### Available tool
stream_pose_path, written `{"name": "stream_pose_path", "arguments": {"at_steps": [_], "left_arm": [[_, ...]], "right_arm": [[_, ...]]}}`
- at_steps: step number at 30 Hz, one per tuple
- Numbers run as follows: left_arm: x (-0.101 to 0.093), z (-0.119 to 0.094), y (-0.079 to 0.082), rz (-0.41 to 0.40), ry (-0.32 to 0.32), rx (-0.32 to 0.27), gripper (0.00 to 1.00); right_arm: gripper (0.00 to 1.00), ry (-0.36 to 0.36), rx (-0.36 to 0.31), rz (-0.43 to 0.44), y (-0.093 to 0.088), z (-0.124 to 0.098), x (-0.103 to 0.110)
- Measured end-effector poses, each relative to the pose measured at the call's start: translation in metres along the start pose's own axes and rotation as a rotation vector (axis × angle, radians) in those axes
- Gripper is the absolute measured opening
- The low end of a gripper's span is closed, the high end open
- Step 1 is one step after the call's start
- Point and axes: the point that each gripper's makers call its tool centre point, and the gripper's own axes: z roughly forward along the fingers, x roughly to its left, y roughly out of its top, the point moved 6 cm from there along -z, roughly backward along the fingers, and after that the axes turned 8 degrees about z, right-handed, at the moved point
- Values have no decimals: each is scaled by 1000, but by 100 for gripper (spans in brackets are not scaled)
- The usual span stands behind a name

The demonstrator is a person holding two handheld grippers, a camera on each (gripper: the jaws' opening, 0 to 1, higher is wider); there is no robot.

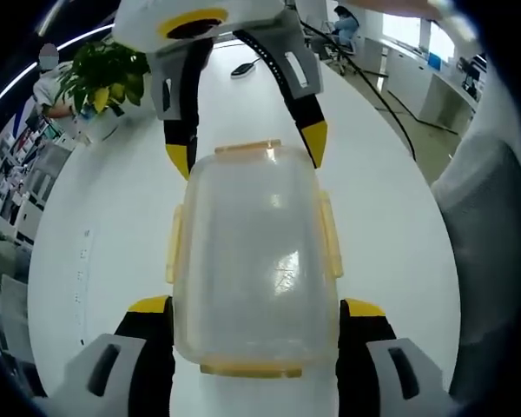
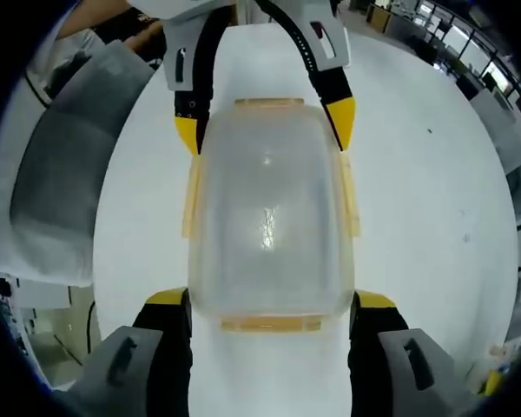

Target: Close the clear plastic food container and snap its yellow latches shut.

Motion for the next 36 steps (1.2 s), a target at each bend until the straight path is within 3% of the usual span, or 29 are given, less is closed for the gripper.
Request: {"name": "stream_pose_path", "arguments": {"at_steps": [21,36], "left_arm": [[34,4,-11,-3,-3,7,73],[36,4,-11,-4,1,14,74]], "right_arm": [[71,-2,1,-2,9,0,-34],[71,-5,-6,-12,10,0,-40]]}}
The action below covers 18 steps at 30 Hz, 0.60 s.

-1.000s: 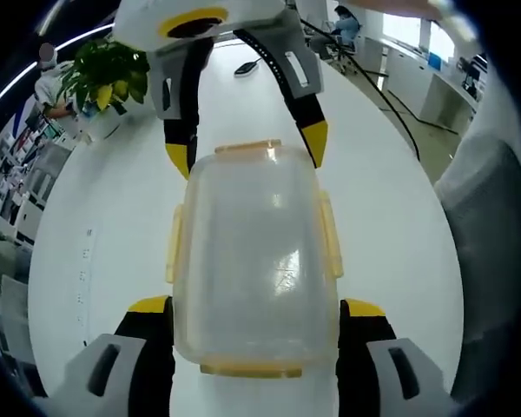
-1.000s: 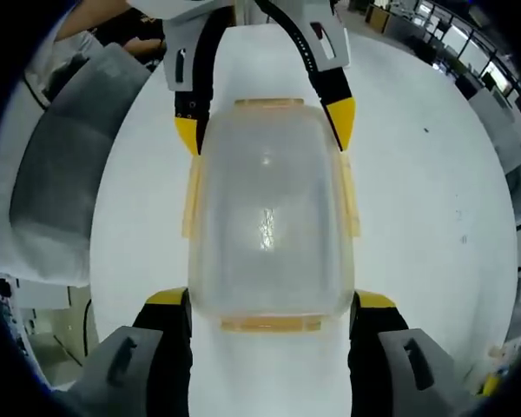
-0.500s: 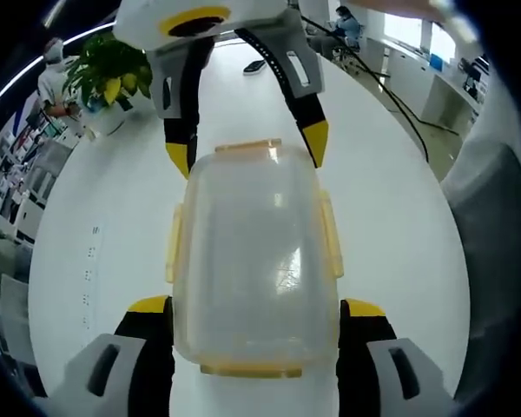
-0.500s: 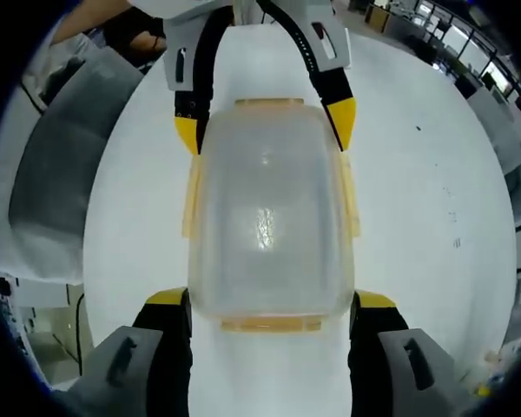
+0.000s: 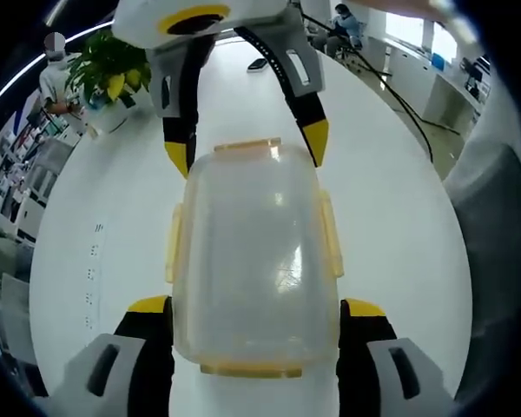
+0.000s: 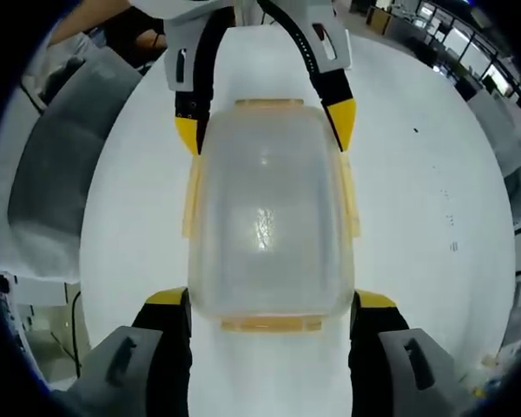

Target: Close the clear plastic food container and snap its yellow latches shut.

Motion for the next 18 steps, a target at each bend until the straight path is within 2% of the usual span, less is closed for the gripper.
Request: {"name": "stream_pose_path", "arguments": {"at_steps": [13,18], "left_arm": [[1,-1,1,1,2,-9,74],[2,-1,0,-2,-1,-26,74]], "right_arm": [[71,-26,19,-1,1,-3,2],[76,-14,6,20,2,-4,4]]}}
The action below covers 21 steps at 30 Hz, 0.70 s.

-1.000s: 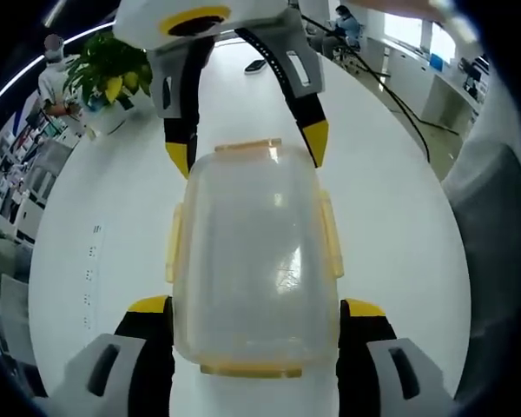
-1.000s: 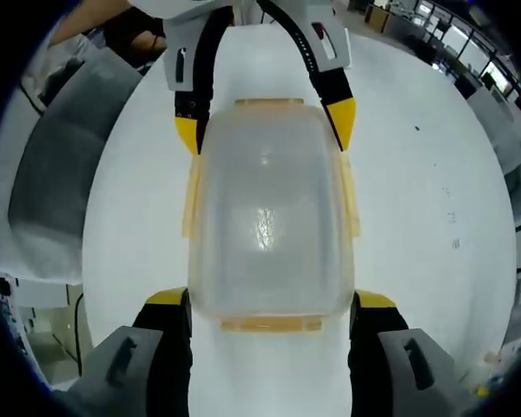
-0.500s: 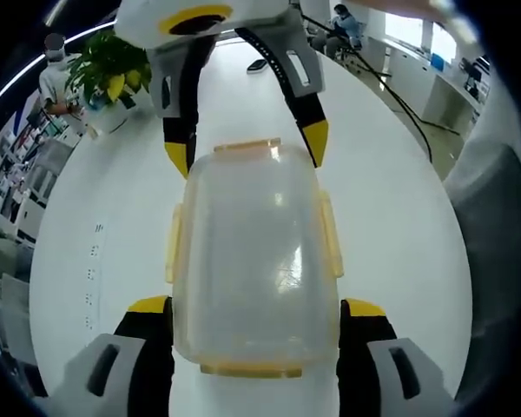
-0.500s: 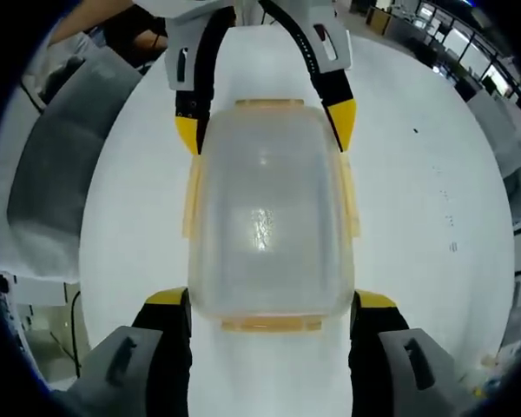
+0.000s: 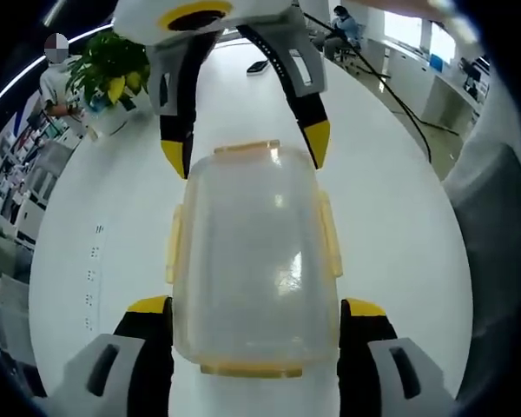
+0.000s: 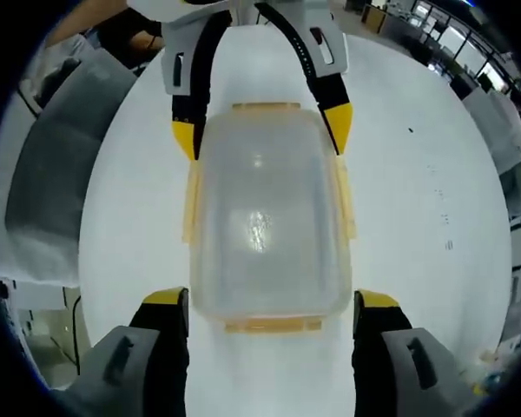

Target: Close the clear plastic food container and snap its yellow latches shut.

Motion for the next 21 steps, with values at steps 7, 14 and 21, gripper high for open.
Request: {"name": "stream_pose_path", "arguments": {"at_steps": [7,14,21], "left_arm": [[-1,4,-8,2,5,27,82],[-1,1,-5,-23,34,-45,97],[0,-3,-1,-110,69,-108,99]], "right_arm": [[89,3,14,4,-3,2,3],[99,-14,2,16,-4,1,1],[100,-42,-69,31,1,-3,-1]]}}
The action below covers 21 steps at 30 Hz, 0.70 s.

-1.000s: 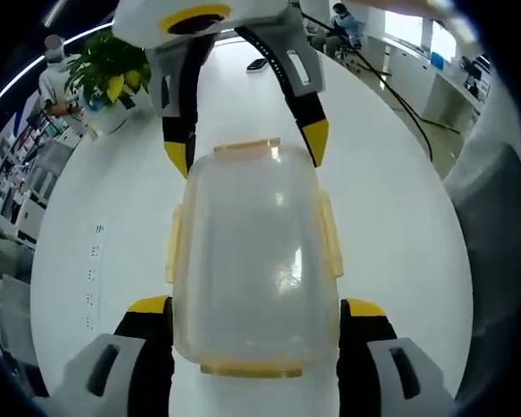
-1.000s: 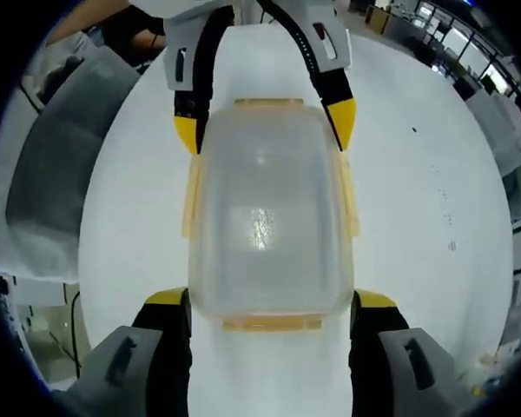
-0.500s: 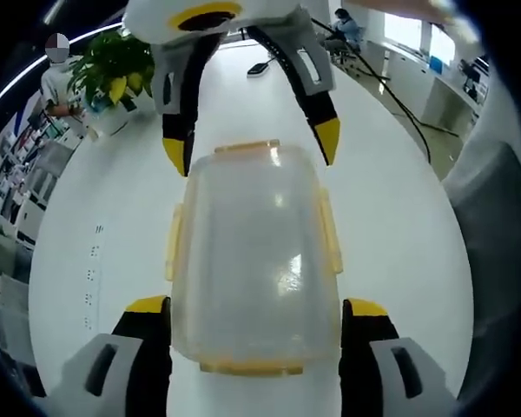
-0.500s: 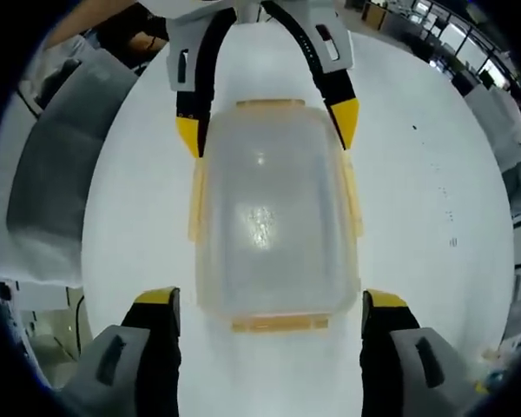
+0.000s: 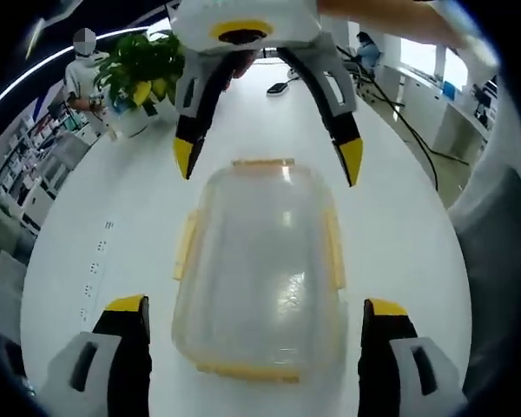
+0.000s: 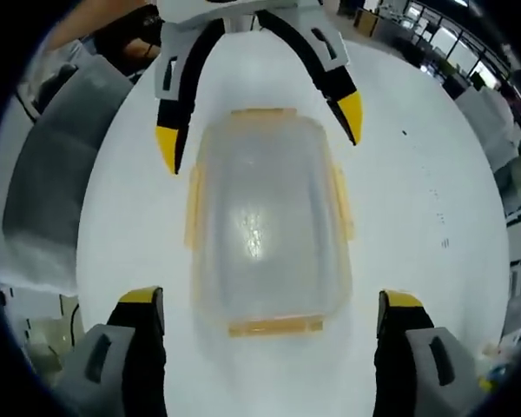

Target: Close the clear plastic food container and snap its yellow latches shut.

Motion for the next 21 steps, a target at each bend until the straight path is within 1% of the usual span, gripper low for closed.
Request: {"name": "stream_pose_path", "arguments": {"at_steps": [4,5,7,9,11,14,16,18,20,21], "left_arm": [[0,-4,2,-60,21,-43,99],[0,-5,3,-104,24,-62,99],[0,-9,5,-148,31,-96,99],[-1,-11,6,-135,42,-100,99],[-4,-14,7,-151,43,-110,99],[-8,-18,8,-167,45,-114,99],[-10,-21,9,-172,47,-121,99],[-12,-23,11,-166,63,-129,99],[-14,-27,13,-175,70,-136,99],[-15,-28,13,-185,71,-141,99]], "right_arm": [[100,-5,-33,8,1,-5,1],[100,-12,-40,17,1,-6,1],[100,-26,-80,37,3,-7,0],[100,-15,-112,68,3,-9,3],[100,-34,-131,68,4,-12,2],[100,-42,-140,84,3,-16,4],[100,-46,-135,94,2,-18,6],[100,-56,-125,97,0,-19,9],[100,-64,-131,105,-1,-20,12],[100,-66,-144,114,-1,-21,15]]}}
